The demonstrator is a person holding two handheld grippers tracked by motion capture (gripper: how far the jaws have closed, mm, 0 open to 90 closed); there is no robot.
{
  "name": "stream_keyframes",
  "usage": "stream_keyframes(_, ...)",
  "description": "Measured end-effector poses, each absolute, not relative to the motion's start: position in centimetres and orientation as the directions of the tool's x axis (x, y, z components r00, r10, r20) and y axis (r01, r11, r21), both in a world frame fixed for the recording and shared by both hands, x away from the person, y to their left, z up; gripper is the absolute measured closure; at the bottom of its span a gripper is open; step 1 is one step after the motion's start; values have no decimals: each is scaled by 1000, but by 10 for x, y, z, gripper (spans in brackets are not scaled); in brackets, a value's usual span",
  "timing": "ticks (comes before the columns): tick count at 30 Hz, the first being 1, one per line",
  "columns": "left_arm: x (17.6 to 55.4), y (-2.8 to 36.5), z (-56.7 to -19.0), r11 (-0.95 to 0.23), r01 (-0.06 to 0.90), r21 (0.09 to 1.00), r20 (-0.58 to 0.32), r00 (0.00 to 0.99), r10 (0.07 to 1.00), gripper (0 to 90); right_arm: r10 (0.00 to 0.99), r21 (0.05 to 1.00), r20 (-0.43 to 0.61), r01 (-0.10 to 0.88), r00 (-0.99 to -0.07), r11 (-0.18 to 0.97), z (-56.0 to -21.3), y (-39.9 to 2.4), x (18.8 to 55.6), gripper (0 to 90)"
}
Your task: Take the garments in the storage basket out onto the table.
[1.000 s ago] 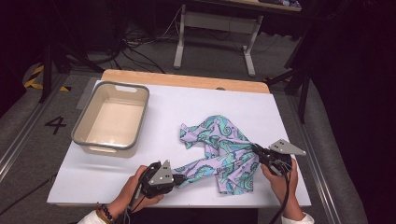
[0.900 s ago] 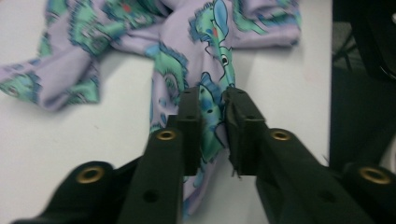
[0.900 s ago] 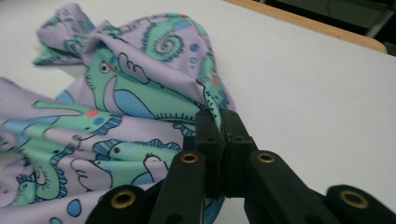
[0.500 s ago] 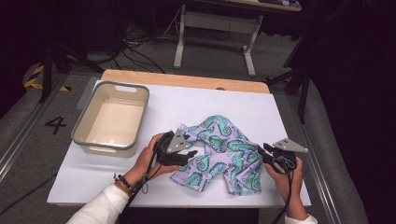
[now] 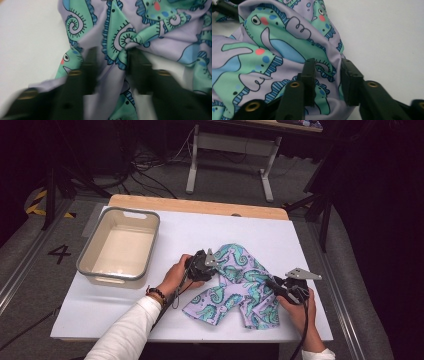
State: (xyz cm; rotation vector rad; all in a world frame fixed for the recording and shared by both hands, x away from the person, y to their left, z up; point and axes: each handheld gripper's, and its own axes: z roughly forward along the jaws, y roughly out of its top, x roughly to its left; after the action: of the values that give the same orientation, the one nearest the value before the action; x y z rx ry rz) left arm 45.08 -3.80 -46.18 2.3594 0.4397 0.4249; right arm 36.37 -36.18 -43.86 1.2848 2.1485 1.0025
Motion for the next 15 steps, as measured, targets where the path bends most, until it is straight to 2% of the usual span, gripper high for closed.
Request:
stream_keyframes(1,452,-37,-461,-701,197,686,179,887,425,832,881,764,-12,564,-472,313,-439,-362,363,795)
stream_keyframes(2,452,-36,-460,-698,197,688,182,885,430,861,879,762,-20,562,-477,322,-439,-362,363,838)
stream_keyframes(4,451,-33,-455,-691,190,698,188,882,433,867,879,754,-42,562,-476,341,-439,-362,362,891)
stream_keyframes(7,442,-25,-438,-644,196,740,185,861,474,869,882,761,-57,552,-469,342,-436,-363,361,897)
stream_keyframes(15,409,8,-370,-596,122,794,270,807,525,870,902,819,-121,472,-415,327,-409,-368,358,899)
